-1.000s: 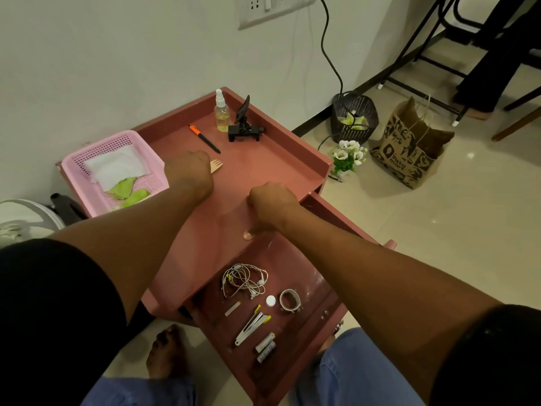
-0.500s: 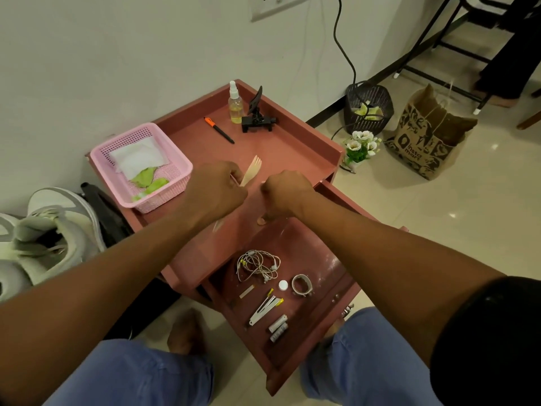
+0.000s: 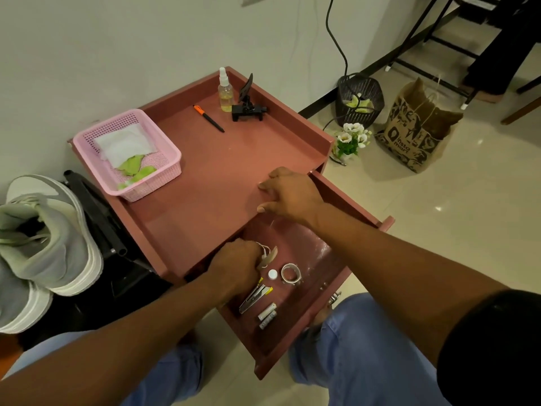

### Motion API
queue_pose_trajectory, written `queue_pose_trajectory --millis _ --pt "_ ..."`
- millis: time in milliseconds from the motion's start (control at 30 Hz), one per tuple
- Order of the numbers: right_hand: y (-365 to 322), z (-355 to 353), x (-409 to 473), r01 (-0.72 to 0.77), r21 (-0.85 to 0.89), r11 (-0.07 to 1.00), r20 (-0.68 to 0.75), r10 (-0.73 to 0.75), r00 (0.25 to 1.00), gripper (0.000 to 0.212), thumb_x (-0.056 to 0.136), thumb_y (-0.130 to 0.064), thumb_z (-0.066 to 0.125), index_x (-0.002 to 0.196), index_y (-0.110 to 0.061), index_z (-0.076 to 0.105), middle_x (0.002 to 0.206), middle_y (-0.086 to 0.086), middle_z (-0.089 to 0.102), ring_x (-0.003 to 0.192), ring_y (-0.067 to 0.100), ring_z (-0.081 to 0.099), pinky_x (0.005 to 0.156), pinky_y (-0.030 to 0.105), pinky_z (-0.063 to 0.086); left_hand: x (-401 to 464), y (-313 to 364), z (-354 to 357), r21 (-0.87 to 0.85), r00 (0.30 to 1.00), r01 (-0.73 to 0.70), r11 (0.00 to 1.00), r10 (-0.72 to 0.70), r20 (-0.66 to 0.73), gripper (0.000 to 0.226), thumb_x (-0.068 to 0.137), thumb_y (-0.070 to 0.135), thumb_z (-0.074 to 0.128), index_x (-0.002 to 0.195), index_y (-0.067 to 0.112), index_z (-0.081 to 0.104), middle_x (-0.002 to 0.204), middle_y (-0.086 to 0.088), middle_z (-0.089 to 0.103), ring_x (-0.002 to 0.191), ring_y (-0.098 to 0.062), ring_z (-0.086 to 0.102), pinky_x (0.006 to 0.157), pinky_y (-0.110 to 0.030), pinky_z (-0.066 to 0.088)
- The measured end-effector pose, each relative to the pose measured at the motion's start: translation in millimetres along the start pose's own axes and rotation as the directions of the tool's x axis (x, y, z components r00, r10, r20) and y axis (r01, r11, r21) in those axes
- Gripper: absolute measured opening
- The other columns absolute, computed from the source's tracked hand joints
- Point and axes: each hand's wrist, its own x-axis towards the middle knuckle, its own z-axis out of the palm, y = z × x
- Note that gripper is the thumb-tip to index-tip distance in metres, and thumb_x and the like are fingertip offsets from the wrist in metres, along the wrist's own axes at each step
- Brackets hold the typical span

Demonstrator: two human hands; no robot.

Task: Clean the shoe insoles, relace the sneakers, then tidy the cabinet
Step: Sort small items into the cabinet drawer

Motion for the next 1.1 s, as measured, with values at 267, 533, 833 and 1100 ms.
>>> queue_pose_trajectory --millis 267,533,833,1100 --pt "12.2 39.0 -7.8 0.000 0.155 0.988 -0.273 0.043 0.961 0.052 0.079 -0.060 0.078 0.113 -0.021 0.074 0.108 -0.003 0.062 0.102 0.021 0.055 0.080 0.037 0.053 64.3 8.4 41.5 -0.132 0.985 0.108 0.985 -0.124 -0.119 0.015 0.086 0.014 0.066 0.100 0.014 0.071 0.093 -0.009 0.076 0.088 -0.032 0.074 0.070 -0.029 0.054" --pt "14.6 39.6 -4.9 0.003 0.200 0.980 -0.305 0.060 0.951 0.049 0.073 -0.063 0.080 0.105 -0.026 0.074 0.104 -0.007 0.061 0.098 0.017 0.054 0.077 0.038 0.054 89.2 22.6 58.5 0.124 0.999 -0.025 0.992 0.030 -0.039 0.031 0.099 0.031 0.059 0.127 0.017 0.062 0.122 -0.008 0.067 0.106 -0.029 0.068 0.089 -0.041 0.058" --pt "18.9 36.4 -1.4 -0.018 0.246 0.969 -0.292 0.091 0.952 0.046 0.067 -0.066 0.083 0.098 -0.033 0.074 0.096 -0.014 0.057 0.093 0.010 0.053 0.074 0.033 0.051 2.0 19.1 -44.3 0.239 0.970 -0.220 0.946 0.239 -0.053 0.030 0.088 0.050 0.044 0.091 0.024 0.059 0.095 0.001 0.067 0.090 -0.025 0.066 0.071 -0.038 0.053" --pt "7.3 33.9 14.7 -0.059 0.212 0.976 -0.293 0.121 0.948 0.008 0.081 -0.036 0.067 0.084 -0.029 0.069 0.093 -0.009 0.060 0.091 0.017 0.055 0.081 0.038 0.051 10.7 -23.7 -71.3 0.243 0.960 0.079 0.967 -0.008 -0.281 0.047 0.081 0.054 0.054 0.122 0.031 0.055 0.132 0.002 0.052 0.114 -0.026 0.054 0.085 -0.041 0.052"
